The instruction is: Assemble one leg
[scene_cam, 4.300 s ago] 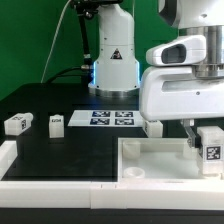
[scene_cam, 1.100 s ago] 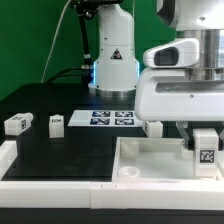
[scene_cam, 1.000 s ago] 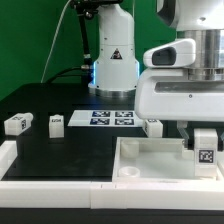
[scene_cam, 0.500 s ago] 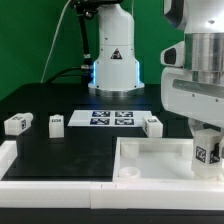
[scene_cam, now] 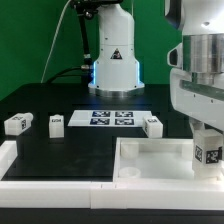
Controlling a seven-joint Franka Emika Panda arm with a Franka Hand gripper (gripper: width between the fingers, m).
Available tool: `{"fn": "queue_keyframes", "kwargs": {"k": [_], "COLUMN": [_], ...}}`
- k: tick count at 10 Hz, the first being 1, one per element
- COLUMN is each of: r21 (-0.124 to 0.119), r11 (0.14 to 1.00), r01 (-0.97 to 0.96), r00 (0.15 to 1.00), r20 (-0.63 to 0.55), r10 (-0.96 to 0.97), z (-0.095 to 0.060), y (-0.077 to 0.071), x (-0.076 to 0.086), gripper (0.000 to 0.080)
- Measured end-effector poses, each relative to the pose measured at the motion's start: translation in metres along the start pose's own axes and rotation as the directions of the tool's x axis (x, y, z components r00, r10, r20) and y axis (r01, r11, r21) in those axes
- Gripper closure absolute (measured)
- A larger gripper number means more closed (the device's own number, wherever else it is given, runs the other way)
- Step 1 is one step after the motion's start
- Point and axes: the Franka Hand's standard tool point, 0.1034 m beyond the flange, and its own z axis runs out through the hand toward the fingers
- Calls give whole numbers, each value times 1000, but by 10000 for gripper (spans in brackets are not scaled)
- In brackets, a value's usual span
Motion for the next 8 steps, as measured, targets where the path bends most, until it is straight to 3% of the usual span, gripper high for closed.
{"fn": "queue_keyframes", "kwargs": {"k": [1,3,5,8], "r21": [1,-1,-14,-41], "r11": [995,925,768,468], "r01": [96,380,641,883], "r00": [995,925,768,468], "r20": [-3,-4,-8,4], "r10": [-96,-380,-641,-884], "z": [-1,-2,-1,-1], "y": [0,0,1,2], "x": [1,4,4,5], "gripper": [171,156,151,150]}}
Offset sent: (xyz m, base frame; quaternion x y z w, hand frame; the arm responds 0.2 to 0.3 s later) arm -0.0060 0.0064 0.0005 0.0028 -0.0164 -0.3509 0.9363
